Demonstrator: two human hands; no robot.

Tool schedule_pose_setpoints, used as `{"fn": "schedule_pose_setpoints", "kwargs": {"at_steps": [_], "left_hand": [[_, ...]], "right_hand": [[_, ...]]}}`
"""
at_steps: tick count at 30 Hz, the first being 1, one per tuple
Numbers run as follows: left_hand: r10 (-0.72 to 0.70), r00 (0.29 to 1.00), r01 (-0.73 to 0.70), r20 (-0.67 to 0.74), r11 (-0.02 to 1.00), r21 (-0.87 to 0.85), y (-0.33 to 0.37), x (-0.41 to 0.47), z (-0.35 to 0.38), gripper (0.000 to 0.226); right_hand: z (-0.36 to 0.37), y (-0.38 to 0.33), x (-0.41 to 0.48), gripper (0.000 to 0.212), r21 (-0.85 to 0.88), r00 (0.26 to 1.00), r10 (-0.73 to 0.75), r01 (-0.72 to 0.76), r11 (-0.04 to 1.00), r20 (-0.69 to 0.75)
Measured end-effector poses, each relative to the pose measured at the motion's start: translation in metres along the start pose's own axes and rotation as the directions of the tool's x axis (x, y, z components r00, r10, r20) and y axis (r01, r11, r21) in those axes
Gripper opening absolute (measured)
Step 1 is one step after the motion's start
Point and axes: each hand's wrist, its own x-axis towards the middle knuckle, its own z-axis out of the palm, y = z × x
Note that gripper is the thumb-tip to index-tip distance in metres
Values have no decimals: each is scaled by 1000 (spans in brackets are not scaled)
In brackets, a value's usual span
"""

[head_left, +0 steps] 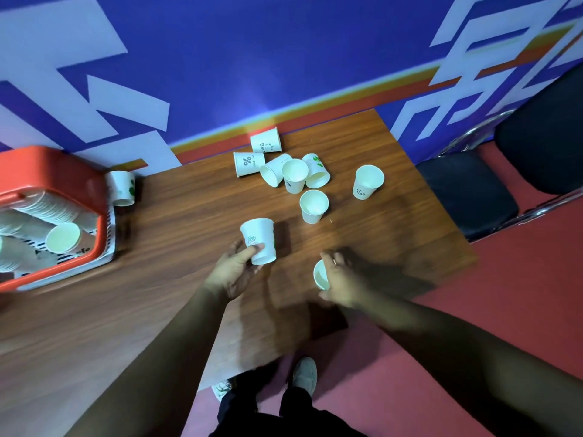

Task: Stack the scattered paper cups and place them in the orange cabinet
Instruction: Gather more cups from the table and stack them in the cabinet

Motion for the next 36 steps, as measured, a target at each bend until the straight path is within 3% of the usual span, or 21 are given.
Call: {"fn": "schedule_pose_setpoints", "kwargs": {"at_steps": [3, 6, 9, 14, 17, 26, 33, 36], "left_hand": [[51, 999, -51, 17, 999, 13, 9, -14, -12, 66], [118, 993, -118, 20, 993, 15, 22, -32, -30, 86], [200, 980, -200, 19, 980, -24, 39, -53, -57, 85], [350, 937, -348, 11, 933, -87, 81, -100, -128, 81], [435, 896, -443, -91, 892, -92, 115, -122, -178, 73], [535, 816, -543, -219, 839, 28, 175, -151, -323, 102], [547, 825, -517, -139, 832, 203, 197, -134, -404, 90], [533, 839, -500, -111, 834, 234, 200, -126, -420, 80]], "right_hand": [[-4, -11, -3, 85, -2, 991, -41, 41, 999, -124], [-15, -42, -1, 79, 146, 987, -56, 78, 986, -154], [-29, -93, 10, 67, 295, 990, -109, 132, 946, -94], [-55, -203, 21, 61, 365, 953, -251, 296, 883, -168], [-57, -273, 30, 64, 353, 920, -334, 388, 851, -204], [-11, -449, 61, 73, 422, 885, -339, 454, 785, -320], [33, -527, 101, 77, 365, 855, -357, 491, 791, -375], [48, -538, 121, 80, 199, 846, -365, 465, 863, -389]]}}
